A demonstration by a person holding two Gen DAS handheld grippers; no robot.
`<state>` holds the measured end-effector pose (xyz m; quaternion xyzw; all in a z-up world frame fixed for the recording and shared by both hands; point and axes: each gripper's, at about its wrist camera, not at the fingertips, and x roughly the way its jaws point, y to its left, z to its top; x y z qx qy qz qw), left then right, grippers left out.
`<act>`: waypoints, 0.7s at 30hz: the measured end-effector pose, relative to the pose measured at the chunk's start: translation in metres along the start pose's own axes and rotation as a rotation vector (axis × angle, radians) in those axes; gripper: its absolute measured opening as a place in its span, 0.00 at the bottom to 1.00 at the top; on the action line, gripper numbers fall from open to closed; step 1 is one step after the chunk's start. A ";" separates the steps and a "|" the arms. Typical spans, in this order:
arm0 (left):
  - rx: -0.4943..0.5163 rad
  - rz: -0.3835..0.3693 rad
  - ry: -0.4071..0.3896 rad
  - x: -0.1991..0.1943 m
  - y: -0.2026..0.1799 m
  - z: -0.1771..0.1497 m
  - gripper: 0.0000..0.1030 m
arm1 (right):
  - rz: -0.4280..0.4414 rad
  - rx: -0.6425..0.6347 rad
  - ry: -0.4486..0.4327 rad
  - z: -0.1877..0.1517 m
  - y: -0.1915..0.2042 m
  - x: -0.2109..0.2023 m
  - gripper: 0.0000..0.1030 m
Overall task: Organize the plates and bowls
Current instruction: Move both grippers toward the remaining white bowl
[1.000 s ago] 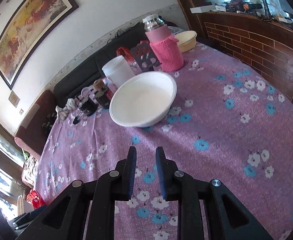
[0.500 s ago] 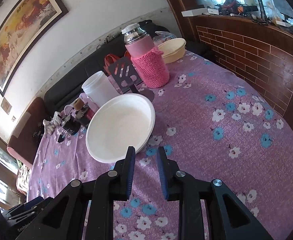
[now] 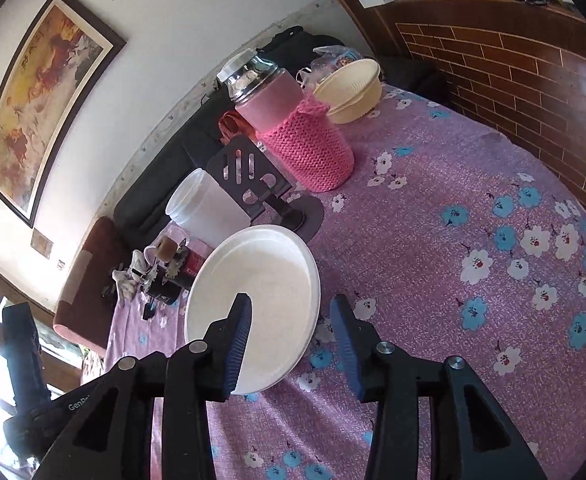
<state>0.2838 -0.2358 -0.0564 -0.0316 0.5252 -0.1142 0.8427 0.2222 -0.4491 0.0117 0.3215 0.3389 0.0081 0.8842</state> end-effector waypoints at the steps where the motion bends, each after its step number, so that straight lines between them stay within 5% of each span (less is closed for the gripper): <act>1: -0.006 -0.010 0.010 0.003 0.000 0.001 0.54 | 0.005 0.008 0.012 0.002 -0.001 0.003 0.49; 21: -0.033 -0.165 0.002 0.038 0.000 0.016 0.56 | -0.014 0.039 0.060 -0.007 -0.012 0.050 0.50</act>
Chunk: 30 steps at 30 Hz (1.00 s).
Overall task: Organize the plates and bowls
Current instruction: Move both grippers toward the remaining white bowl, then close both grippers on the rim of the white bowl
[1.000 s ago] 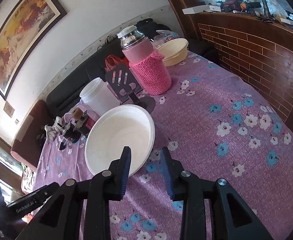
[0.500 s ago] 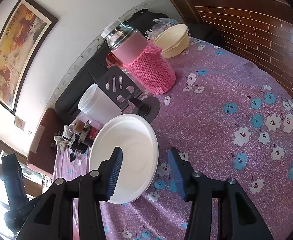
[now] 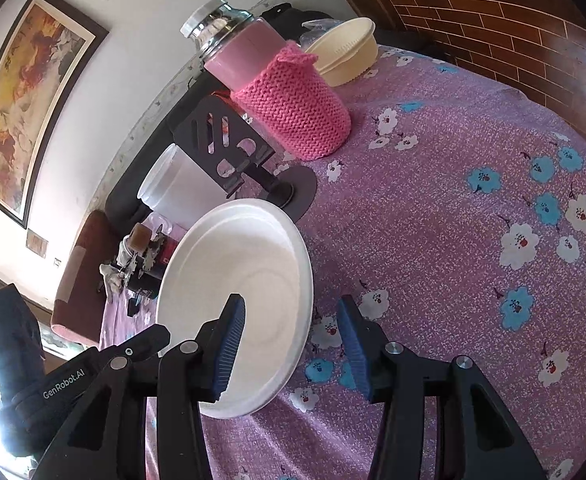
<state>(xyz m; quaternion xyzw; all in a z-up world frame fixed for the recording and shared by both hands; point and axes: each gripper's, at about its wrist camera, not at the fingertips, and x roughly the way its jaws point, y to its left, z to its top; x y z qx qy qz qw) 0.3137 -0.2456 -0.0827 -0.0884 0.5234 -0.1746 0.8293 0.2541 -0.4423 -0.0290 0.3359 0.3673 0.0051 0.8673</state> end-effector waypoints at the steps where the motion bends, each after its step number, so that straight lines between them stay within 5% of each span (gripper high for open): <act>1: -0.011 -0.027 -0.003 0.001 0.002 0.001 0.56 | -0.002 0.005 -0.003 -0.001 -0.001 0.001 0.50; 5: -0.052 -0.095 -0.013 0.006 0.010 0.003 0.56 | 0.003 0.017 -0.009 -0.002 -0.004 0.005 0.50; 10: -0.032 -0.074 -0.038 0.006 0.006 0.002 0.54 | -0.001 0.018 -0.011 -0.003 -0.004 0.008 0.50; 18: -0.013 -0.090 0.003 0.021 -0.003 -0.001 0.17 | -0.009 0.007 -0.010 -0.005 -0.002 0.010 0.50; 24: -0.023 -0.080 -0.009 0.020 -0.001 -0.001 0.08 | -0.019 -0.006 -0.010 -0.005 0.000 0.012 0.50; 27: -0.025 -0.073 -0.010 0.019 0.002 -0.001 0.08 | -0.016 -0.008 0.004 -0.006 0.000 0.017 0.44; 30: -0.026 -0.082 -0.009 0.015 0.006 -0.001 0.07 | -0.025 -0.008 0.016 -0.006 -0.001 0.021 0.27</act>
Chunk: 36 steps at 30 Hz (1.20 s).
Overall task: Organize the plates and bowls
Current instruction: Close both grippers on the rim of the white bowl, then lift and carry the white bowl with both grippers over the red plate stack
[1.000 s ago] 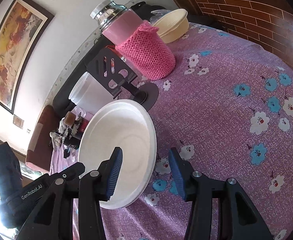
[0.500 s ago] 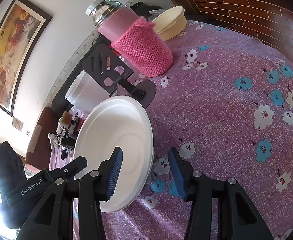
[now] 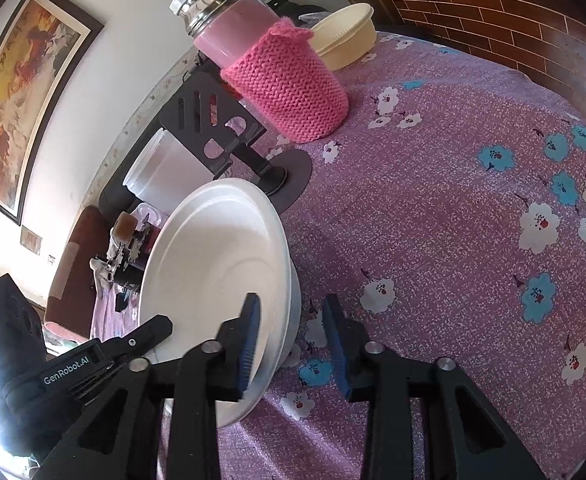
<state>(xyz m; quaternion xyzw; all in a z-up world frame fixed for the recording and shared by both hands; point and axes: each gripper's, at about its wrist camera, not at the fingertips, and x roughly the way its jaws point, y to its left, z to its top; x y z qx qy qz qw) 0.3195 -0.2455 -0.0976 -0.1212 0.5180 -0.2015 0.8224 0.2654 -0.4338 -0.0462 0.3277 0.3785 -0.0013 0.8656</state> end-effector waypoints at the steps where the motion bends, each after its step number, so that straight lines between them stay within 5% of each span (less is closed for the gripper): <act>1: 0.003 0.002 -0.003 -0.001 -0.001 0.000 0.07 | 0.000 0.002 -0.003 0.000 -0.001 0.000 0.26; 5: 0.022 0.012 -0.013 -0.003 -0.007 -0.003 0.07 | -0.010 -0.020 -0.010 -0.001 0.003 0.000 0.16; 13: 0.026 0.017 -0.014 -0.004 -0.011 -0.004 0.07 | -0.022 -0.024 -0.015 -0.002 0.005 0.001 0.12; 36: -0.003 0.061 -0.020 -0.051 -0.001 -0.031 0.07 | -0.014 -0.033 0.011 -0.025 0.027 -0.039 0.10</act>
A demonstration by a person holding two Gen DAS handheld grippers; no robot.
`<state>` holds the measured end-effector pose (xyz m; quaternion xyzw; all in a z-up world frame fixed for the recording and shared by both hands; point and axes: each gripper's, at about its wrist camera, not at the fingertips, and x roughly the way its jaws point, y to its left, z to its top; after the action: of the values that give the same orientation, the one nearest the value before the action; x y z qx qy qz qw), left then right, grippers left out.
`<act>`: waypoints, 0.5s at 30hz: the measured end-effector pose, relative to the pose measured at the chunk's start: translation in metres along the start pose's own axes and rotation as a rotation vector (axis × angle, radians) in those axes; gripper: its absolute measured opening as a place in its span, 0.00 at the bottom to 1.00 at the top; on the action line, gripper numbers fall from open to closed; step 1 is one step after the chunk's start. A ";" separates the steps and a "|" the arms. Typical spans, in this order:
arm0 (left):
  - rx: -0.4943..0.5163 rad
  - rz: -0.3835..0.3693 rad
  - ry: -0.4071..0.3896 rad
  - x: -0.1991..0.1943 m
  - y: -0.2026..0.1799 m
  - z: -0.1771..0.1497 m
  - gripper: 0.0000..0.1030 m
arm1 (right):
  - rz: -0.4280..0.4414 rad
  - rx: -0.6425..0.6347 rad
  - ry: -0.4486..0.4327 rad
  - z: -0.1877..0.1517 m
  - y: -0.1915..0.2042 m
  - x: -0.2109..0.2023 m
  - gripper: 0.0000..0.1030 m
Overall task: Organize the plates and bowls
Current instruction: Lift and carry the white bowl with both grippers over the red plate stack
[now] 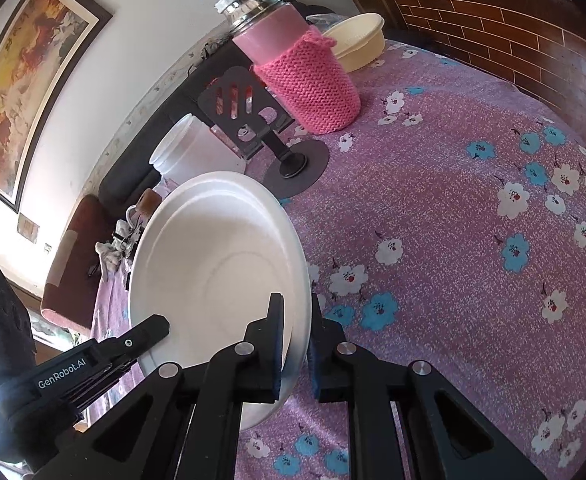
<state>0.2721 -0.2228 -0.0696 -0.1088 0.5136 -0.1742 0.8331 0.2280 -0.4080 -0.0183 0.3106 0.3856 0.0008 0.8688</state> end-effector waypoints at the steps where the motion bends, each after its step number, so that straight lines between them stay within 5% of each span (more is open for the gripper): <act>1: 0.004 0.009 -0.007 -0.007 0.003 -0.005 0.07 | 0.005 -0.005 -0.001 -0.004 0.003 -0.004 0.10; 15: -0.068 0.113 -0.082 -0.106 0.080 -0.065 0.08 | 0.092 -0.112 0.054 -0.090 0.074 -0.028 0.11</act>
<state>0.1850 -0.1072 -0.0403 -0.1149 0.4900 -0.1047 0.8578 0.1652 -0.3067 -0.0055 0.2788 0.3935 0.0704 0.8732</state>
